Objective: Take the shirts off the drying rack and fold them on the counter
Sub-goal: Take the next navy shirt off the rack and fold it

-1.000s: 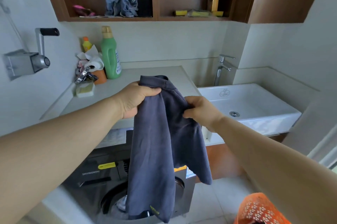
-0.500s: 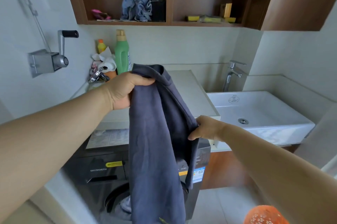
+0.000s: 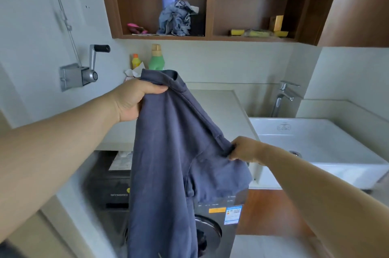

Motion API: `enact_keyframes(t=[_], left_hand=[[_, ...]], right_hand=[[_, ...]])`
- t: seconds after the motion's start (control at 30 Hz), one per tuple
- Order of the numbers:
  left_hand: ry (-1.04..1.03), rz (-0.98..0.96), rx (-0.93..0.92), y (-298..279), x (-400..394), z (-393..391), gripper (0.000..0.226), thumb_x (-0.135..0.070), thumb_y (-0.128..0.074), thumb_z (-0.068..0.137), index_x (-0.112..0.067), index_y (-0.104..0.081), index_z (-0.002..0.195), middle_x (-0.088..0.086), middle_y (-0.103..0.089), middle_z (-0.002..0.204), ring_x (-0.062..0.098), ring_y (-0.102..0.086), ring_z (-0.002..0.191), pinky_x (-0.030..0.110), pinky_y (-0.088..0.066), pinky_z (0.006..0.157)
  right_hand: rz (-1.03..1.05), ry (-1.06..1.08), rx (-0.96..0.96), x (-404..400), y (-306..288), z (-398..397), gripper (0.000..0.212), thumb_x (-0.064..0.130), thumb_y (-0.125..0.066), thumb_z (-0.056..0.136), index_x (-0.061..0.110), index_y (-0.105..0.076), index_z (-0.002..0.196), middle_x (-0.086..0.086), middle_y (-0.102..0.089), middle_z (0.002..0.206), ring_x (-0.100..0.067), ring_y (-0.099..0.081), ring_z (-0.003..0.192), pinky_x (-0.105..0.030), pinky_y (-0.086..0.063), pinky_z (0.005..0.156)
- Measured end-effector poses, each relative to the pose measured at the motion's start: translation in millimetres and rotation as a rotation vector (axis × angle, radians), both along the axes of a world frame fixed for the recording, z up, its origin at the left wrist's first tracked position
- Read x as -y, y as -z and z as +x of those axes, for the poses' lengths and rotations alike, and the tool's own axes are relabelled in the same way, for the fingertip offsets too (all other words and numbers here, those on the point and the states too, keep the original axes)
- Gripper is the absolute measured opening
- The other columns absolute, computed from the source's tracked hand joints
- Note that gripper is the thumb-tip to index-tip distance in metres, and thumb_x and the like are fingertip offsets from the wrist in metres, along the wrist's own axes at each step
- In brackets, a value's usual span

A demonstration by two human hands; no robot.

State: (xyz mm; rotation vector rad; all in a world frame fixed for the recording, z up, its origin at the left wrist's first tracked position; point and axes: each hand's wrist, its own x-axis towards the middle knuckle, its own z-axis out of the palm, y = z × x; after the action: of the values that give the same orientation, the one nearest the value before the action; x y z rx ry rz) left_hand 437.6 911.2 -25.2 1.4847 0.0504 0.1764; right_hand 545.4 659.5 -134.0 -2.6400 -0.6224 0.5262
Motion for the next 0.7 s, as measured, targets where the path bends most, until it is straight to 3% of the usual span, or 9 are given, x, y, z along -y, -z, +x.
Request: enact_keyframes(t=[0.13,0.3,0.4,0.5,0.63,0.7], left_hand=[[-0.213,0.078,-0.023,5,-26,4,0.022,-0.005,-0.064,0.083,-0.013,-0.068,0.103,0.002,-0.071,0.100,0.019,-0.066,0.097,0.030,-0.051,0.084],[-0.440,0.359,-0.077,10,-65,18,0.038,-0.011,-0.074,0.080,-0.009,-0.065,0.117,0.007,-0.068,0.113,0.023,-0.065,0.103,0.036,-0.050,0.090],[-0.468,0.427,-0.076,7,-80,31,0.041,-0.014,-0.076,0.079,-0.008,-0.064,0.118,0.007,-0.067,0.112,0.022,-0.064,0.099,0.032,-0.049,0.085],[-0.441,0.498,-0.103,7,-96,48,0.041,-0.018,-0.078,0.077,-0.009,-0.065,0.115,0.005,-0.067,0.108,0.021,-0.064,0.098,0.031,-0.050,0.083],[-0.361,0.610,-0.141,1,-124,81,0.026,-0.021,-0.075,0.081,-0.014,-0.066,0.104,-0.001,-0.066,0.094,0.010,-0.059,0.078,0.022,-0.043,0.061],[-0.311,0.721,-0.197,-4,-139,100,0.018,-0.021,-0.071,0.084,-0.014,-0.066,0.100,0.001,-0.065,0.090,0.012,-0.056,0.074,0.022,-0.039,0.057]], right_hand=[[0.217,0.141,0.070,13,-18,22,0.018,0.018,-0.076,0.073,0.001,-0.069,0.078,-0.005,-0.058,0.072,-0.021,-0.049,0.072,-0.027,-0.039,0.063],[0.395,0.167,0.184,8,-48,43,0.010,0.021,-0.077,0.078,0.014,-0.070,0.080,0.002,-0.060,0.069,-0.013,-0.052,0.065,-0.023,-0.038,0.058],[0.392,0.112,0.293,-2,-54,63,0.011,0.022,-0.067,0.088,0.018,-0.062,0.079,0.004,-0.056,0.070,-0.018,-0.049,0.070,-0.022,-0.035,0.056],[0.336,0.079,0.457,-10,-56,80,0.010,0.020,-0.055,0.095,0.017,-0.058,0.086,-0.001,-0.059,0.078,-0.023,-0.051,0.079,-0.028,-0.035,0.064],[0.263,0.100,0.598,-25,-64,105,0.010,0.023,-0.047,0.098,0.018,-0.056,0.098,-0.007,-0.062,0.084,-0.030,-0.054,0.081,-0.032,-0.037,0.068],[0.217,0.127,0.599,-33,-70,118,0.009,0.026,-0.047,0.098,0.020,-0.054,0.099,-0.006,-0.063,0.085,-0.030,-0.056,0.078,-0.033,-0.042,0.066]])
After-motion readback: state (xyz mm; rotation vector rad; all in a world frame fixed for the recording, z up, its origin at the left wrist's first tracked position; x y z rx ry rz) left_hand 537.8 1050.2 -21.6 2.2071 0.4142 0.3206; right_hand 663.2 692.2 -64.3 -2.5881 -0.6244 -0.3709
